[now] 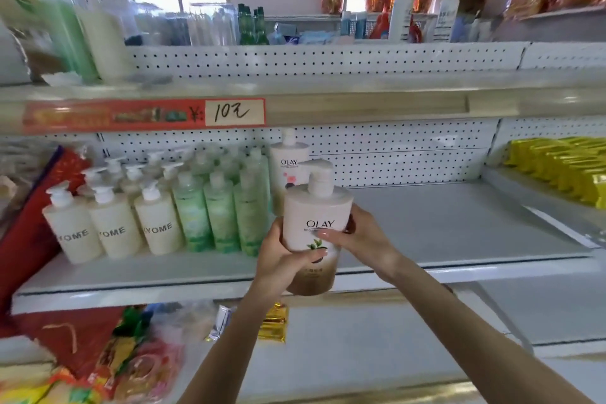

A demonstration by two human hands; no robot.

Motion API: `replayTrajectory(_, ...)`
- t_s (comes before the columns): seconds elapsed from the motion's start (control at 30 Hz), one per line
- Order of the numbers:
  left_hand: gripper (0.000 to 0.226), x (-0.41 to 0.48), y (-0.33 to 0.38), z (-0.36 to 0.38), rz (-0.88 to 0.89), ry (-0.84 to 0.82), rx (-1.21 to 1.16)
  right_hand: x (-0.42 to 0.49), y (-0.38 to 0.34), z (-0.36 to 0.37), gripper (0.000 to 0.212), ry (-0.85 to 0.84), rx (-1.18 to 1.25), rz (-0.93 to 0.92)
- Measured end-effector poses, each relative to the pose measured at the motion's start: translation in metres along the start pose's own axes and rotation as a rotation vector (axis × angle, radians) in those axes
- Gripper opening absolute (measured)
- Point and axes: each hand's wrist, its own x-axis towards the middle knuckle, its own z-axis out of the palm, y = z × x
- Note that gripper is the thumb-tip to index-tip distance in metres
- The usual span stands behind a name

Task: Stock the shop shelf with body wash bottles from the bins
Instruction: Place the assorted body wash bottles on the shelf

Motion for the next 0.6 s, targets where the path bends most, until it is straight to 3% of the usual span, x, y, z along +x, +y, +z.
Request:
replayTrajectory(0.3,0.077,0.041,-0.026,-0.003,-0.048,0.155,0.013,0.063,0.023,0.007,0.058,-0.076,0.004,-0.017)
replayTrajectory(0.6,0.061,0.053,-0.043,-0.003,0.026,0.228,0.143,0.091,0.042,0.01,0.05,-0.077,0.007,-0.012)
